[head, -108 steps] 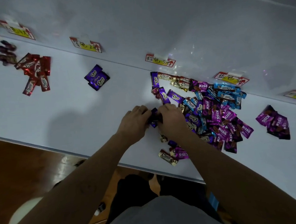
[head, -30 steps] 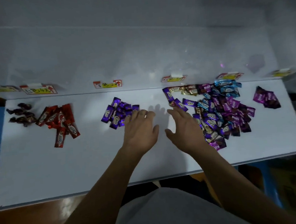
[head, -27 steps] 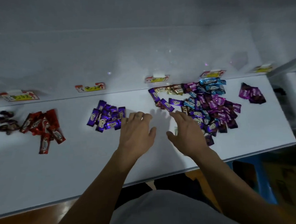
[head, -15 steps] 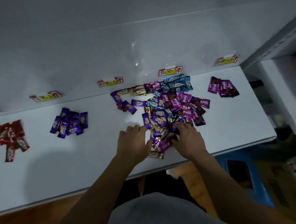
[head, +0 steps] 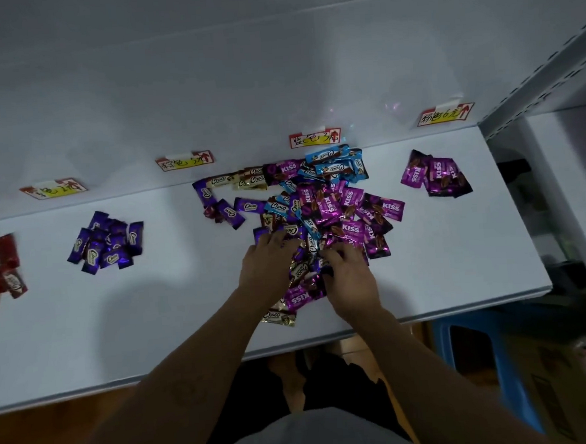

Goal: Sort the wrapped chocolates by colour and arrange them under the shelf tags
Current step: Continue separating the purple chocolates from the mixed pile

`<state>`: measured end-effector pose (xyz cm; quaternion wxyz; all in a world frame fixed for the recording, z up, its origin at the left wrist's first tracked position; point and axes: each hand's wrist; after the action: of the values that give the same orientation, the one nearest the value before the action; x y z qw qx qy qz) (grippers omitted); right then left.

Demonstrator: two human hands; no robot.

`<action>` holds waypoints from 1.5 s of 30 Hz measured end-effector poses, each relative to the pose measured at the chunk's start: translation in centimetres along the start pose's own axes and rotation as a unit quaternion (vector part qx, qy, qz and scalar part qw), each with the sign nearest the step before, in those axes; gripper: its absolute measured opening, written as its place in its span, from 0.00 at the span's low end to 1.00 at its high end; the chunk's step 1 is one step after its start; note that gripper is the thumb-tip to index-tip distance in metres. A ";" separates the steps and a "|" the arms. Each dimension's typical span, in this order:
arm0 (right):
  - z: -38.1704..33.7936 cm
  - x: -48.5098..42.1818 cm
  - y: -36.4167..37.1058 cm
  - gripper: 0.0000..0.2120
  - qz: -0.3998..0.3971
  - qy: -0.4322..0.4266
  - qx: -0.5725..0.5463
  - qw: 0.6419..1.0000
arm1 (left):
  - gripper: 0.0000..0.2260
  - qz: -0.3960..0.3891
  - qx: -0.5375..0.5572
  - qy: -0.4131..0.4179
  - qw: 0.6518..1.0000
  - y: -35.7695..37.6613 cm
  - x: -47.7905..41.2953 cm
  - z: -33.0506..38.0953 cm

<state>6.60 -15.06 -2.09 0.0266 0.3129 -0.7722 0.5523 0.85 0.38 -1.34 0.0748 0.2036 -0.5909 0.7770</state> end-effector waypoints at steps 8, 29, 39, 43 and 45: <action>1.6 -0.5 0.4 0.15 0.030 0.023 -0.030 0.999 | 0.11 0.110 0.059 0.003 0.992 -0.8 -0.9 -0.6; -7.7 -7.4 0.0 0.22 -0.027 -0.042 0.139 0.989 | 0.17 0.099 0.282 -0.238 0.924 -0.7 -1.4 -4.6; -7.6 -7.1 -0.4 0.18 -0.003 -0.026 0.133 0.991 | 0.17 0.082 0.250 -0.205 0.943 -1.1 -0.5 -5.2; -7.6 -7.4 -1.6 0.14 0.034 0.005 0.062 0.998 | 0.12 0.103 0.292 -0.175 0.935 -1.3 1.1 -4.2; -7.6 -7.5 -2.4 0.13 0.062 0.016 0.016 0.998 | 0.09 0.087 0.309 -0.158 0.934 -0.9 1.9 -3.2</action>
<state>11.52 -5.51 0.02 -0.0006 0.2566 -0.7804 0.5702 -1.25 3.43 -0.51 -0.1544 0.2848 -0.3411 0.8824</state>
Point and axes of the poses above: each hand's wrist, its own x-axis away from the middle knuckle, its own y-axis out of the palm, z = x × y, and after that the axes turned 10 degrees about y, right-handed
